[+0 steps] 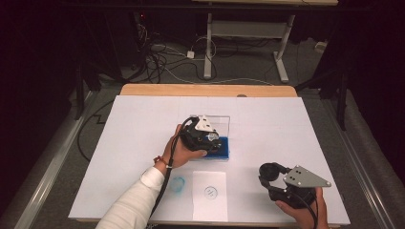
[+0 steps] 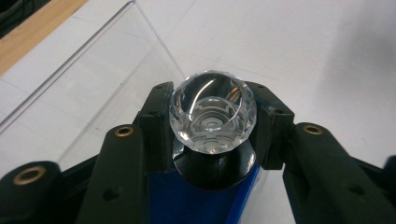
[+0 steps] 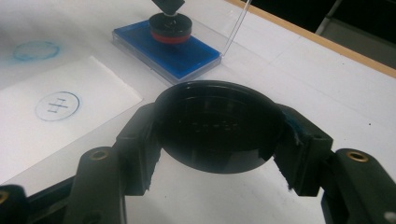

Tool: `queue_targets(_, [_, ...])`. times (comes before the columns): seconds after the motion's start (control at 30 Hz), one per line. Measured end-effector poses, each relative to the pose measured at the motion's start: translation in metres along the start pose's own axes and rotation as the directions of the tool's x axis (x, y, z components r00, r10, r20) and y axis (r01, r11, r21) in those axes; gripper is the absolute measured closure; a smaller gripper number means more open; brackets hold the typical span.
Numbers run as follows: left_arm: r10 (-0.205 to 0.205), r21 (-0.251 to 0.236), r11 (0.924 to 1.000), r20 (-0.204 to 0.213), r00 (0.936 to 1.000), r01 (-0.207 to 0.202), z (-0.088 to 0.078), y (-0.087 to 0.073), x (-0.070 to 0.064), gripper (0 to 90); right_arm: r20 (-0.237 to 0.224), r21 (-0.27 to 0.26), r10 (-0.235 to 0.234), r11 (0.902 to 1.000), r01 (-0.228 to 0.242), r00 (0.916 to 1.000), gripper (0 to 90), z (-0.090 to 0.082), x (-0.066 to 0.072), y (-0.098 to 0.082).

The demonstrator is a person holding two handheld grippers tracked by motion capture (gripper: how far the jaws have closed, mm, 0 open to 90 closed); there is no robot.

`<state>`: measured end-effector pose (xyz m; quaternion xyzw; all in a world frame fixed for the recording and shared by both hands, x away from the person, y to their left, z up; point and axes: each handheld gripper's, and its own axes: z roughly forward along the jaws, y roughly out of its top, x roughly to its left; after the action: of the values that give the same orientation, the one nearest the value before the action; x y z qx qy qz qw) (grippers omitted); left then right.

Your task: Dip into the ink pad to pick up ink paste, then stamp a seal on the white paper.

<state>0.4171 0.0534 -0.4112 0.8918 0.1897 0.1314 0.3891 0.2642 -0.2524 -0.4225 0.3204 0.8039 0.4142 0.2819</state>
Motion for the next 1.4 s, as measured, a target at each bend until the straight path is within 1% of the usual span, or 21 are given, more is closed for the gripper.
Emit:
queue_targets(0.07, [0.003, -0.014, 0.9999, 0.006, 1.0000, -0.003, -0.006, 0.000, -0.002, 54.6, 0.002, -0.010, 0.003, 0.9999, -0.003, 1.0000, 38.3, -0.001, 0.000, 0.001])
queue_targets(0.13, [0.018, -0.015, 0.9997, 0.003, 0.9998, -0.018, -0.012, 0.001, -0.003, 54.6, 0.001, -0.008, 0.004, 1.0000, -0.004, 1.0000, 38.3, -0.001, 0.000, 0.001])
queue_targets(0.2, [0.023, -0.017, 0.9996, 0.003, 0.9997, -0.023, -0.018, 0.002, -0.003, 54.6, -0.003, -0.004, 0.008, 1.0000, -0.008, 1.0000, 38.3, 0.000, 0.000, 0.000])
queue_targets(0.27, [0.036, -0.010, 0.9993, -0.007, 0.9993, -0.036, -0.023, 0.001, -0.005, 54.6, 0.008, 0.005, 0.002, 1.0000, -0.003, 1.0000, 38.3, 0.001, 0.000, -0.001])
queue_targets(0.4, [0.047, -0.019, 0.9987, -0.008, 0.9989, -0.047, -0.032, 0.000, -0.008, 54.6, 0.017, 0.003, 0.008, 1.0000, -0.008, 0.9998, 38.3, 0.000, -0.001, -0.001])
queue_targets(0.47, [0.050, -0.032, 0.9982, -0.003, 0.9987, -0.050, -0.037, 0.000, -0.009, 54.6, 0.018, -0.003, 0.006, 1.0000, -0.006, 0.9998, 38.3, -0.001, 0.000, -0.001])
queue_targets(0.5, [0.052, -0.035, 0.9980, -0.008, 0.9986, -0.052, -0.040, -0.001, -0.011, 54.6, 0.017, -0.004, 0.007, 1.0000, -0.007, 0.9998, 38.3, -0.002, 0.001, -0.001])
queue_targets(0.57, [0.051, -0.045, 0.9977, 0.003, 0.9987, -0.051, -0.044, -0.002, -0.012, 54.6, 0.018, -0.003, 0.003, 1.0000, -0.002, 0.9998, 38.3, -0.003, 0.002, -0.001])
queue_targets(0.63, [0.053, -0.051, 0.9973, 0.002, 0.9986, -0.053, -0.048, -0.004, -0.015, 54.6, 0.021, 0.002, 0.001, 1.0000, -0.001, 0.9998, 38.3, -0.003, 0.002, -0.002])
queue_targets(0.7, [0.056, -0.056, 0.9969, 0.013, 0.9984, -0.055, -0.052, -0.006, -0.018, 54.6, 0.018, -0.004, -0.001, 1.0000, 0.001, 0.9998, 38.3, -0.004, 0.003, -0.001])
queue_targets(0.73, [0.057, -0.058, 0.9967, 0.015, 0.9983, -0.056, -0.053, -0.007, -0.020, 54.6, 0.017, -0.004, -0.001, 1.0000, 0.001, 0.9999, 38.3, -0.005, 0.004, -0.001])
queue_targets(0.83, [0.077, -0.063, 0.9952, 0.017, 0.9969, -0.076, -0.056, -0.010, -0.027, 54.6, 0.017, -0.003, -0.009, 1.0000, 0.009, 0.9998, 38.3, -0.005, 0.005, -0.001])
queue_targets(0.9, [0.102, -0.053, 0.9934, 0.011, 0.9947, -0.101, -0.058, -0.011, -0.032, 54.6, 0.017, -0.001, -0.008, 1.0000, 0.008, 0.9998, 38.3, -0.005, 0.005, -0.001])
queue_targets(1.0, [0.117, -0.059, 0.9916, 0.022, 0.9929, -0.116, -0.060, -0.013, -0.039, 54.6, 0.016, 0.003, -0.007, 1.0000, 0.007, 0.9998, 38.3, -0.004, 0.005, -0.002])
queue_targets(1.07, [0.129, -0.065, 0.9897, 0.021, 0.9914, -0.128, -0.062, -0.015, -0.044, 54.6, 0.014, 0.005, -0.009, 0.9999, 0.009, 0.9999, 38.3, -0.004, 0.006, -0.001])
queue_targets(1.13, [0.132, -0.078, 0.9885, 0.020, 0.9911, -0.130, -0.063, -0.016, -0.048, 54.6, 0.013, 0.005, -0.012, 0.9999, 0.012, 0.9998, 38.3, -0.004, 0.006, -0.001])
queue_targets(1.2, [0.140, -0.078, 0.9875, 0.027, 0.9898, -0.137, -0.065, -0.018, -0.052, 54.6, 0.015, 0.006, -0.011, 0.9999, 0.011, 0.9998, 38.3, -0.004, 0.006, -0.001])
queue_targets(1.27, [0.139, -0.086, 0.9870, 0.026, 0.9900, -0.136, -0.067, -0.020, -0.056, 54.6, 0.016, 0.007, -0.014, 0.9999, 0.014, 0.9998, 38.3, -0.004, 0.006, -0.001])
queue_targets(1.3, [0.139, -0.086, 0.9870, 0.035, 0.9896, -0.136, -0.067, -0.021, -0.056, 54.6, 0.016, 0.008, -0.014, 0.9999, 0.014, 0.9998, 38.3, -0.004, 0.007, -0.001])
queue_targets(1.37, [0.137, -0.090, 0.9870, 0.039, 0.9898, -0.133, -0.068, -0.023, -0.059, 54.6, 0.015, 0.007, -0.013, 0.9999, 0.013, 0.9998, 38.3, -0.003, 0.006, -0.001])
queue_targets(1.4, [0.138, -0.088, 0.9872, 0.052, 0.9891, -0.133, -0.068, -0.024, -0.060, 54.6, 0.015, 0.008, -0.012, 0.9999, 0.012, 0.9998, 38.3, -0.003, 0.006, -0.001])
